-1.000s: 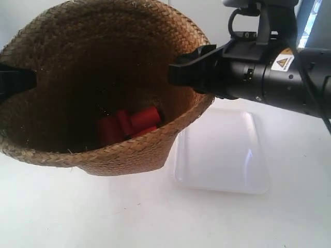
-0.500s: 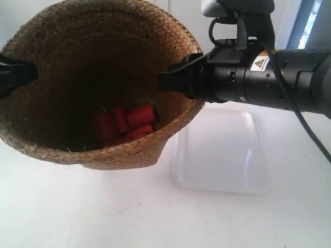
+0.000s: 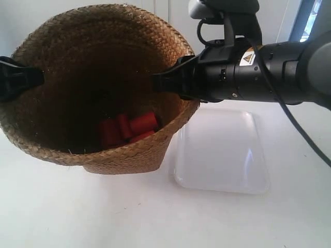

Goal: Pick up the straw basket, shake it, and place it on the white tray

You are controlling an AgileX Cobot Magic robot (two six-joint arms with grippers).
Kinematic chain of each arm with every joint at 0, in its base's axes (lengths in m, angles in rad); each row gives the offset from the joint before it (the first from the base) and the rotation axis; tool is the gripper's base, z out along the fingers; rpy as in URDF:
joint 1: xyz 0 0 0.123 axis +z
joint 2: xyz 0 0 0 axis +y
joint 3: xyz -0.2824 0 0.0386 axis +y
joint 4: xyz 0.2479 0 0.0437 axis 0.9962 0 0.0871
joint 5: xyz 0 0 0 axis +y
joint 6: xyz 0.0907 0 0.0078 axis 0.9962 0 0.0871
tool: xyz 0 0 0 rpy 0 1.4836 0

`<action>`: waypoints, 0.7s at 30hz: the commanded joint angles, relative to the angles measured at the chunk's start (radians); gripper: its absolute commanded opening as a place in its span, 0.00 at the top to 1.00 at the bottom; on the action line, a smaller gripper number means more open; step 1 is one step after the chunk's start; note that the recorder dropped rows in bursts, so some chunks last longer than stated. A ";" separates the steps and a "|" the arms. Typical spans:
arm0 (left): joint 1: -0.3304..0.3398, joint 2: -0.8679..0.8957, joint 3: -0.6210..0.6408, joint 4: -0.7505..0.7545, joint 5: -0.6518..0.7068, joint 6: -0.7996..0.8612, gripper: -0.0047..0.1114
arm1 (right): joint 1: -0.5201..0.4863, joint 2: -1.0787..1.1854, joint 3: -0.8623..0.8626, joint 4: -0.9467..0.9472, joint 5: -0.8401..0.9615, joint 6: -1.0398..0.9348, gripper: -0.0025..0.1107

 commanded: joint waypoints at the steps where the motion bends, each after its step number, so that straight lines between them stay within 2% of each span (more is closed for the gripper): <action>1: 0.003 -0.006 -0.008 0.020 -0.047 0.021 0.96 | -0.008 -0.010 -0.008 -0.014 -0.004 -0.002 0.98; 21: 0.003 -0.006 -0.008 0.020 -0.049 0.021 0.96 | -0.008 0.002 -0.008 -0.014 -0.004 -0.002 0.98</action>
